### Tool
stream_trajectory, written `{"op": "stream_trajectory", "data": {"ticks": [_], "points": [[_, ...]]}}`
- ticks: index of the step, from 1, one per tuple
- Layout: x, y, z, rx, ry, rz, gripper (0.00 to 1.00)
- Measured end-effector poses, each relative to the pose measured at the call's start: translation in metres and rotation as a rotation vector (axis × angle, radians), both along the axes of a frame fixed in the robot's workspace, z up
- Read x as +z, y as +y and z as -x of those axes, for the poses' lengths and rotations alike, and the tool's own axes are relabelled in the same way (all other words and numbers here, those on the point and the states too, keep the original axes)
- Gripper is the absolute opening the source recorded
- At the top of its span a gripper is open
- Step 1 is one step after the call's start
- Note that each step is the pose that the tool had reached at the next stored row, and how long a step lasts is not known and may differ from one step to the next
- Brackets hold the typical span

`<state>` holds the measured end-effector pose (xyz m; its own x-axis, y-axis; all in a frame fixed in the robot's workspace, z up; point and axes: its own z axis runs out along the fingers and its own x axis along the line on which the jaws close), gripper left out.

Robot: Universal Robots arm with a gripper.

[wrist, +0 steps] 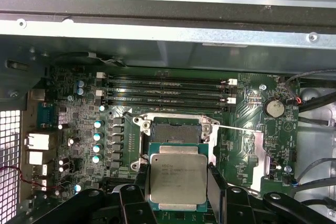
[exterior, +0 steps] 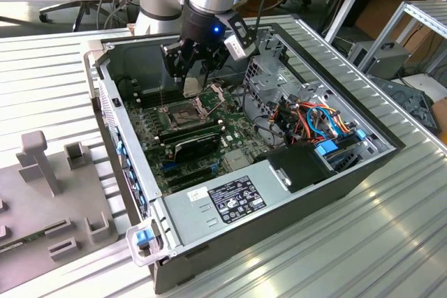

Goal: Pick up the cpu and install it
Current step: 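Place the cpu into insertion slot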

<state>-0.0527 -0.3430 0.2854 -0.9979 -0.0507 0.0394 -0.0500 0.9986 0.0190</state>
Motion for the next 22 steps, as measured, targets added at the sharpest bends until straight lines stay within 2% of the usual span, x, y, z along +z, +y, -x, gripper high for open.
{"op": "stream_trajectory", "data": {"ticks": [4, 5, 8, 10, 11, 12, 14, 17, 21, 22], "points": [[-0.0001, 0.0000, 0.0000, -0.001, 0.0000, 0.0000, 0.53], [-0.0002, 0.0000, 0.0000, -0.015, 0.0000, 0.0000, 0.53], [-0.0012, 0.0000, 0.0000, -0.128, 0.0000, -0.0001, 0.53], [-0.0015, 0.0000, 0.0000, -0.168, 0.0000, 0.0000, 0.53], [-0.0020, 0.0000, 0.0000, -0.226, 0.0000, 0.0000, 0.53], [-0.0023, 0.0000, 0.0000, -0.265, 0.0000, 0.0000, 0.53], [-0.0026, 0.0000, 0.0000, -0.306, 0.0000, 0.0000, 0.53], [-0.0035, 0.0000, 0.0000, -0.407, 0.0001, 0.0001, 0.53], [-0.0042, 0.0000, 0.0000, -0.489, 0.0000, 0.0000, 0.53], [-0.0045, 0.0000, 0.0000, -0.519, 0.0001, 0.0000, 0.53]]}}
